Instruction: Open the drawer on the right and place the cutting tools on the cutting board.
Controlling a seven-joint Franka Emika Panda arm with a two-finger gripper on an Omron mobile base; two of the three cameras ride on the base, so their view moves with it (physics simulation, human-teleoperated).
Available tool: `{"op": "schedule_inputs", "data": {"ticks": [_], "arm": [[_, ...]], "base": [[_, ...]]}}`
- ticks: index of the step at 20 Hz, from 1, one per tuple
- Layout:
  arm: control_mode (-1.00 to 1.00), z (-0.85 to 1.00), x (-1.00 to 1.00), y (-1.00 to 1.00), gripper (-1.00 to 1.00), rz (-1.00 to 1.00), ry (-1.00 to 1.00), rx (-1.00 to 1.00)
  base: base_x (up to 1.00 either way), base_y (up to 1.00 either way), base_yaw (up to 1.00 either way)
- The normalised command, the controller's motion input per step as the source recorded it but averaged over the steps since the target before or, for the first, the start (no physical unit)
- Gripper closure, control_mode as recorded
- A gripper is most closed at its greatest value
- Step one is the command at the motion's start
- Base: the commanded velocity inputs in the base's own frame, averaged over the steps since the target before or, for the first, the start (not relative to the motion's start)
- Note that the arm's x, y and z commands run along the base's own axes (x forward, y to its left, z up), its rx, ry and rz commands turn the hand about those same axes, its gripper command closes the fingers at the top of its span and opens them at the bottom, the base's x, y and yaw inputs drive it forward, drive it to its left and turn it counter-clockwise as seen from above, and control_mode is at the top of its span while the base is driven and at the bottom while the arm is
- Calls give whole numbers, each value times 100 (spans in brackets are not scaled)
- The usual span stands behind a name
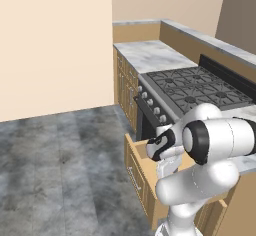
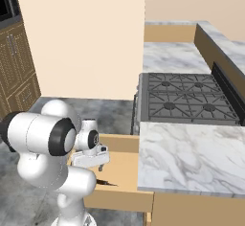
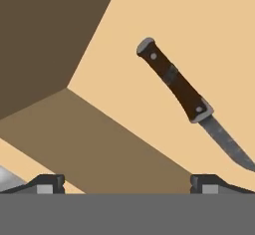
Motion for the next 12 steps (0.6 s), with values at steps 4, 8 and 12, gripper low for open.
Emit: {"op": "schedule_inputs", "data": {"ticks": [4,8,12], "arm": [[-100,-4,0,0,-100,3,0,0],[-100,-22,-9,0,-100,7,0,0],[-100,-43,-49,0,-100,15,0,0]], "base": [[0,0,0],[0,0,0],[0,0,0]]}}
